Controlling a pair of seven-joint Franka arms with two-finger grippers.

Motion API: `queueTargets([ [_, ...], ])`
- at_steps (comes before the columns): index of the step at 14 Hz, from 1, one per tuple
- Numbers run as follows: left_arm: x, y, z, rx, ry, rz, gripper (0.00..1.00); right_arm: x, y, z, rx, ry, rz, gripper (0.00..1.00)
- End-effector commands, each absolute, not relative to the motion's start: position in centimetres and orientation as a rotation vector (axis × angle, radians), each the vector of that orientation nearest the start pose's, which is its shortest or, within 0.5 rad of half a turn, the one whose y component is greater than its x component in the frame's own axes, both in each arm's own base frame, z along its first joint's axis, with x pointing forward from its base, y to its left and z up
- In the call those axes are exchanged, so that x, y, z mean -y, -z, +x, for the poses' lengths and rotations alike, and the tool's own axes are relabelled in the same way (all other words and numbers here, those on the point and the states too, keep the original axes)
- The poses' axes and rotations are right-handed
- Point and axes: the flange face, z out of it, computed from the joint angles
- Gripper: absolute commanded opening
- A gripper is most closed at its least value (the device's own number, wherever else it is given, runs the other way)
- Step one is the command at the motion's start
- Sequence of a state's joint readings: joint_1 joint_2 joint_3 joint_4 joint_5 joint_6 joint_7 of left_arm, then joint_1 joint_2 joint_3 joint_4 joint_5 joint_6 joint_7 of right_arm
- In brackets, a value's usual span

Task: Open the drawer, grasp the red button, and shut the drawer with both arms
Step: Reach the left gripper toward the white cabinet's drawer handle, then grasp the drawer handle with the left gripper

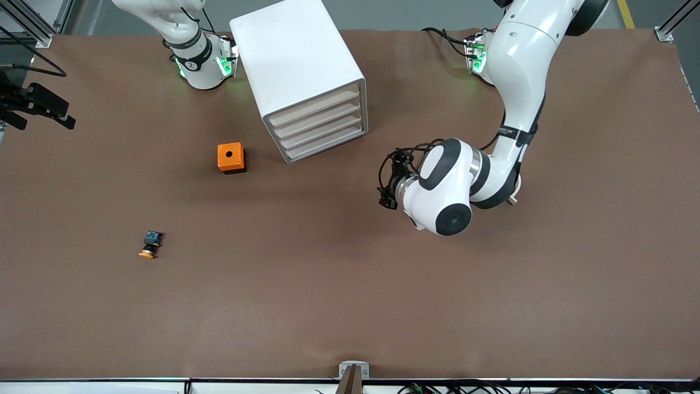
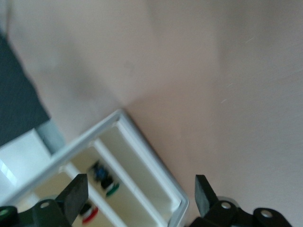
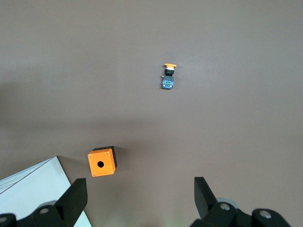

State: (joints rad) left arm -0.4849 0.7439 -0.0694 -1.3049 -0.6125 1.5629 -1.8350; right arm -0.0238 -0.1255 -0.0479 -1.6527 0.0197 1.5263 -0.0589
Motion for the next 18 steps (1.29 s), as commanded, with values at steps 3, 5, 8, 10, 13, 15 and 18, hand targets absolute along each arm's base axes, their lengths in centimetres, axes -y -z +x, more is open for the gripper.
queueTargets([
  [3, 43.3, -26.7, 54.7, 1.868, -1.315, -1.659, 0.99, 3.2, -65.4, 51.1, 0.005, 0.017, -3.114, 1.0],
  [5, 44.0, -25.4, 54.6, 1.876, -1.348, -1.513, 0.99, 3.2, -65.5, 51.1, 0.005, 0.019, -3.113, 1.0],
  [8, 44.8, -25.4, 53.9, 1.849, -1.429, -1.421, 0.89, 3.1, -65.5, 51.1, 0.005, 0.02, -3.109, 1.0],
  [10, 45.2, -24.1, 53.1, 1.798, -1.478, -1.329, 0.66, 3.0, -65.5, 51.1, 0.003, 0.018, -3.1, 1.0],
  [13, 45.7, -22.0, 52.0, 1.759, -1.516, -1.235, 0.56, 3.0, -65.5, 51.1, 0.004, 0.018, -3.099, 1.0],
  [15, 46.4, -20.8, 50.3, 1.695, -1.503, -1.205, 0.55, 3.0, -65.4, 51.1, 0.004, 0.016, -3.099, 1.0],
  [18, 47.5, -19.4, 47.2, 1.6, -1.472, -1.18, 0.55, 3.0, -65.3, 51.1, 0.004, 0.006, -3.098, 1.0],
])
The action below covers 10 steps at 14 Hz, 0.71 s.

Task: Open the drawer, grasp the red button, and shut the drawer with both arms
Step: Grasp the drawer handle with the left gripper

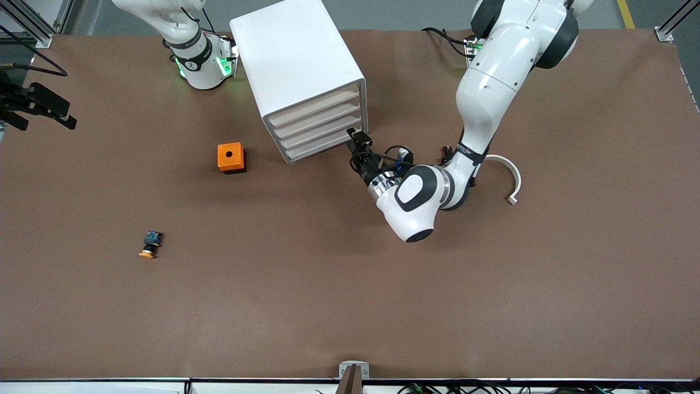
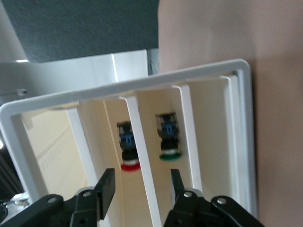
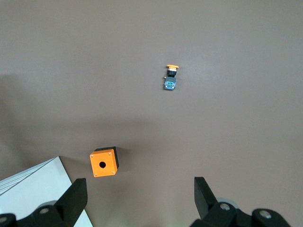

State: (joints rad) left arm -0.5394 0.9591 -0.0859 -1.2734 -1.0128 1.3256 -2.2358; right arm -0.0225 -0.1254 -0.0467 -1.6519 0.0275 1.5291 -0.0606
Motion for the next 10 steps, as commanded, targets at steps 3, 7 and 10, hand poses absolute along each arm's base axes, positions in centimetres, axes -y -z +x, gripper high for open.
queueTargets([
  [3, 48.0, -18.3, 44.4, 1.516, -1.439, -1.148, 0.54, 3.1, -65.2, 51.1, 0.001, 0.002, -3.098, 1.0],
  [7, 49.5, -17.9, 41.8, 1.479, -1.388, -1.128, 0.49, 3.2, -65.3, 51.1, -0.003, 0.006, -3.098, 1.0],
  [10, 50.1, -17.8, 41.1, 1.473, -1.367, -1.115, 0.4, 3.1, -65.3, 51.2, 0.001, 0.004, -3.1, 1.0],
])
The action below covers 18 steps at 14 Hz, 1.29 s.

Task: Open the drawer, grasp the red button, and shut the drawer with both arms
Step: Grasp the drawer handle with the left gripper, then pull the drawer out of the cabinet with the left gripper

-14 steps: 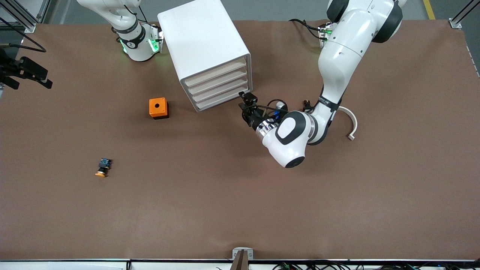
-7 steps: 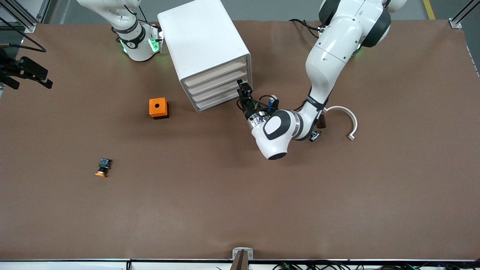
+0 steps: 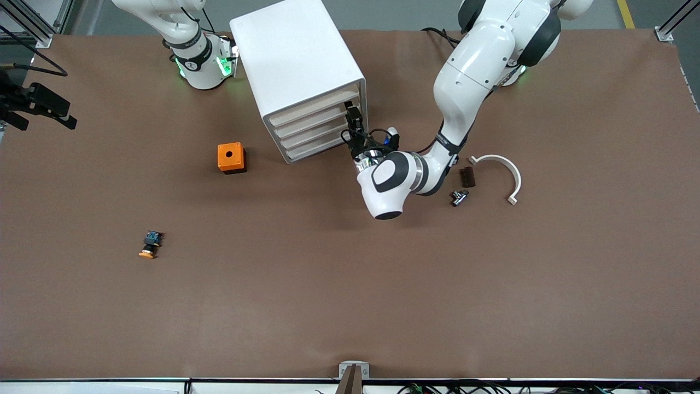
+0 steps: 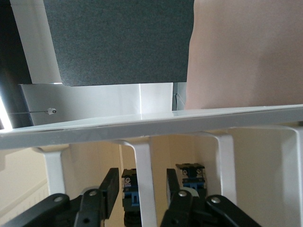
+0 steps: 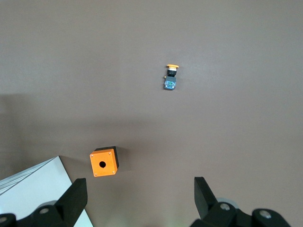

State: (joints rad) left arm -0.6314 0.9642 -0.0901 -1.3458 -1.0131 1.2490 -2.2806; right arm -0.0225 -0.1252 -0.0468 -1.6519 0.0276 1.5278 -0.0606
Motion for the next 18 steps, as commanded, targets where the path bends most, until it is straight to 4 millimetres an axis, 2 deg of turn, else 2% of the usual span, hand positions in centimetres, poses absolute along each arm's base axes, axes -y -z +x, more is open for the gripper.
queueTargets([
  [1, 50.5, -17.8, 40.6, 1.466, -1.358, -1.119, 0.35, 3.3, -65.4, 51.1, -0.001, 0.006, -3.1, 1.0],
  [5, 50.9, -17.9, 40.2, 1.473, -1.328, -1.094, 0.14, 3.3, -65.3, 51.2, -0.001, 0.004, -3.1, 1.0],
  [8, 50.7, -17.8, 40.4, 1.483, -1.318, -1.077, 0.08, 3.1, -65.3, 51.2, 0.005, 0.003, -3.111, 1.0],
  [10, 50.3, -17.8, 41.0, 1.491, -1.327, -1.072, 0.06, 3.2, -64.3, 51.8, 0.002, -0.028, -3.112, 1.0],
  [11, 49.8, -17.9, 41.6, 1.501, -1.336, -1.066, 0.06, 3.2, -63.4, 52.4, 0.004, -0.054, -3.112, 1.0],
  [14, 48.1, -18.1, 43.9, 1.529, -1.387, -1.033, 0.06, 3.3, -62.7, 52.8, 0.001, -0.071, -3.111, 1.0],
  [18, 44.5, -17.5, 47.9, 1.595, -1.477, -0.95, 0.09, 3.4, -61.1, 54.1, 0.0, -0.088, -3.11, 1.0],
])
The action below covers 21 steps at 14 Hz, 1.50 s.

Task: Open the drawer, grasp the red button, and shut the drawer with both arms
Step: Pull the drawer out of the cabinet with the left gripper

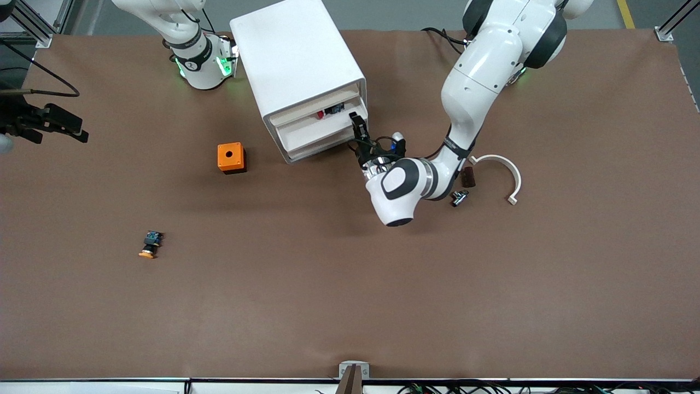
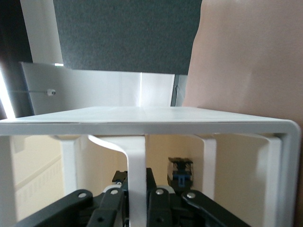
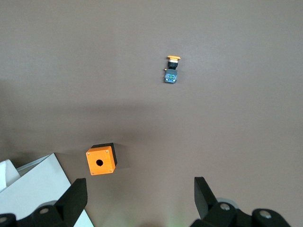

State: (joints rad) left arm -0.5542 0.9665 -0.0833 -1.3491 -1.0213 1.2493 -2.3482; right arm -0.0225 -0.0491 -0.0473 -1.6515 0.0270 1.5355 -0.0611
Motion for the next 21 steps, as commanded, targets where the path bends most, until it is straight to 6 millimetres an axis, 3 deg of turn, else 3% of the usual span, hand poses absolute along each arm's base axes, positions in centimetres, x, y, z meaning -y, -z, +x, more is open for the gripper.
queueTargets([
  [1, 43.6, -17.4, 49.0, 1.619, -1.493, -0.937, 0.09, 3.4, -60.7, 54.6, 0.0, -0.078, -3.112, 1.0],
  [5, 40.3, -18.0, 52.5, 1.694, -1.545, -0.913, 0.1, 4.1, -59.5, 55.9, -0.017, -0.096, -3.119, 1.0],
  [7, 39.8, -18.0, 53.1, 1.705, -1.553, -0.908, 0.11, 4.4, -59.2, 56.2, -0.022, -0.099, -3.124, 1.0],
  [8, 39.4, -17.9, 53.4, 1.712, -1.556, -0.903, 0.12, 4.5, -57.8, 56.9, -0.025, -0.131, -3.127, 1.0],
  [10, 38.9, -18.0, 54.0, 1.727, -1.564, -0.901, 0.13, 4.7, -57.3, 57.4, -0.029, -0.136, -3.131, 1.0],
  [12, 38.2, -17.8, 54.5, 1.746, -1.561, -0.894, 0.15, 5.4, -55.2, 58.2, -0.044, -0.189, -3.127, 1.0],
  [13, 38.2, -17.8, 54.5, 1.748, -1.561, -0.894, 0.22, 5.5, -55.1, 58.2, -0.051, -0.195, -3.122, 1.0],
  [14, 38.2, -17.8, 54.5, 1.747, -1.562, -0.895, 0.37, 5.5, -54.9, 58.2, -0.068, -0.212, -3.119, 1.0],
  [15, 38.1, -17.9, 54.6, 1.744, -1.58, -0.922, 0.59, 5.1, -54.9, 58.2, -0.066, -0.212, -3.119, 1.0],
  [16, 38.0, -17.9, 54.8, 1.739, -1.615, -0.977, 0.72, 4.7, -54.9, 58.2, -0.064, -0.216, -3.118, 1.0],
  [18, 37.0, -18.0, 56.0, 1.766, -1.693, -1.074, 0.87, 4.0, -54.9, 58.1, -0.171, -0.233, -3.107, 1.0],
  [21, 36.6, -19.1, 57.5, 1.772, -1.792, -1.276, 0.99, 1.7, -54.9, 57.9, -0.262, -0.257, -3.108, 1.0],
])
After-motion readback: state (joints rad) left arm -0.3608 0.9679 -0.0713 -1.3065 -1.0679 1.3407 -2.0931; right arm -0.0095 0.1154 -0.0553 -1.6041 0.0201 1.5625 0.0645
